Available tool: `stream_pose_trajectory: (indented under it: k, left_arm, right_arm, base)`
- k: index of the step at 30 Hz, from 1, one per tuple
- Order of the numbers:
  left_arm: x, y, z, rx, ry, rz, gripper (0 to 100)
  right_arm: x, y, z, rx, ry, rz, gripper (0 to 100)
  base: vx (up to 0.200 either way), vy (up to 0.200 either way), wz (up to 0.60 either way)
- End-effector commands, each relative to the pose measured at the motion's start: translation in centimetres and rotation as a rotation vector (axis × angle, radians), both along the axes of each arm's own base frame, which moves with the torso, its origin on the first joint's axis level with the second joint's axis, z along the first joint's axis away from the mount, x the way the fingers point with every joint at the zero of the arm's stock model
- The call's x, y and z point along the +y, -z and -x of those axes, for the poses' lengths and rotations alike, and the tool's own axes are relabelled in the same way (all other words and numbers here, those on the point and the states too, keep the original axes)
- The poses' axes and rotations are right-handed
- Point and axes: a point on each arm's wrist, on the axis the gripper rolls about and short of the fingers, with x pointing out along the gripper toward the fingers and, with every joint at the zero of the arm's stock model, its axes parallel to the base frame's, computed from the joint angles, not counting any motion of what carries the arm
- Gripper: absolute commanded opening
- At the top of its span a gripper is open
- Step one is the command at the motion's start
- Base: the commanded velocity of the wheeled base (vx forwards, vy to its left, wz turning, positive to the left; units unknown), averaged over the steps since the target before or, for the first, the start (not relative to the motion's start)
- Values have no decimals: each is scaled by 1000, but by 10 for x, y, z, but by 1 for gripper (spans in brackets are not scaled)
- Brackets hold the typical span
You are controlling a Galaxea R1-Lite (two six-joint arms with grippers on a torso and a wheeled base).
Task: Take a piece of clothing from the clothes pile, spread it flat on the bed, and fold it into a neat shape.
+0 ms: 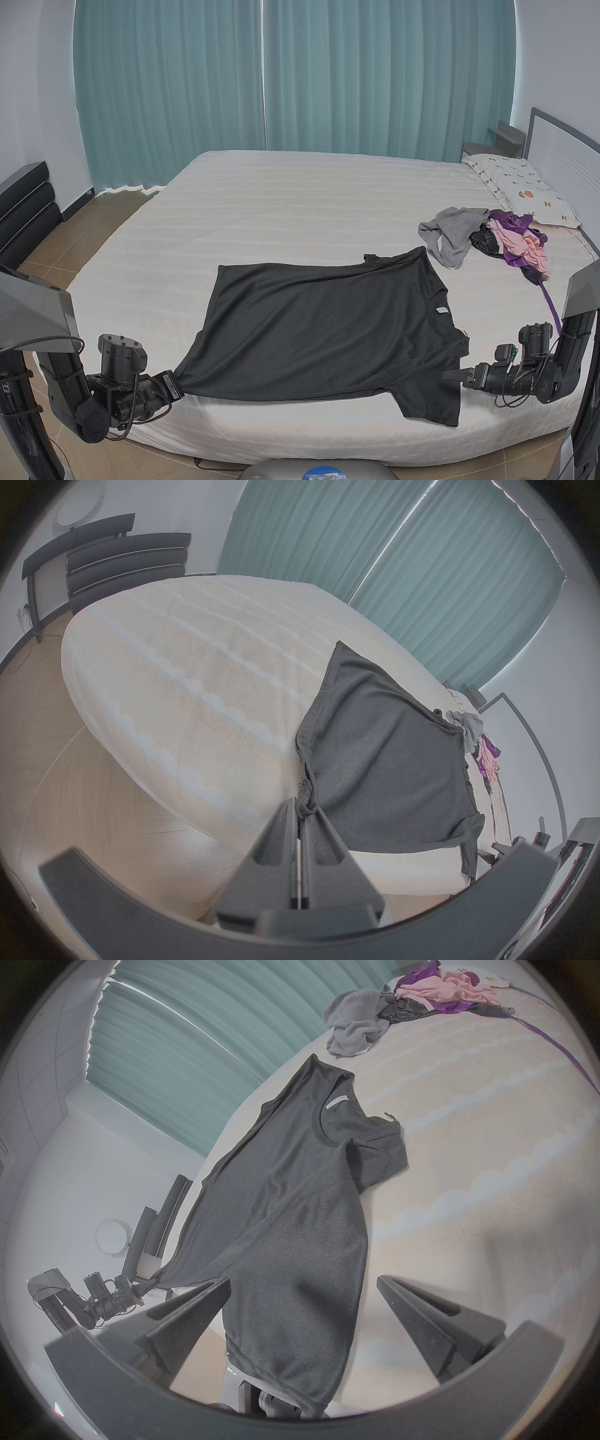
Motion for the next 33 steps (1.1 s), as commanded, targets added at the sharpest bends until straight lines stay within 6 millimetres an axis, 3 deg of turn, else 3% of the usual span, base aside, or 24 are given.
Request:
stream_pose_trajectory:
  k: [1, 8, 9, 19, 33]
  left_arm:
    - [0, 0, 0, 1, 0, 0, 0]
    - [0, 0, 0, 1, 0, 0, 0]
    - [0, 0, 0, 1, 0, 0, 0]
    - [0, 0, 0, 0, 1, 1, 0]
    - [1, -2, 0, -10, -4, 0, 0]
  right_arm:
    - [2, 7, -1, 23, -8, -1, 100]
    - [9, 11, -8, 16, -26, 6, 100]
    - [10, 13, -9, 18, -24, 11, 0]
    - [6, 9, -3, 28, 8, 32, 0]
    - [-13, -23, 29, -8, 56, -16, 0]
  base:
    - [0, 0, 0]
    - [0, 0, 0]
    - [0, 0, 0]
    - [0, 0, 0]
    - [0, 0, 0]
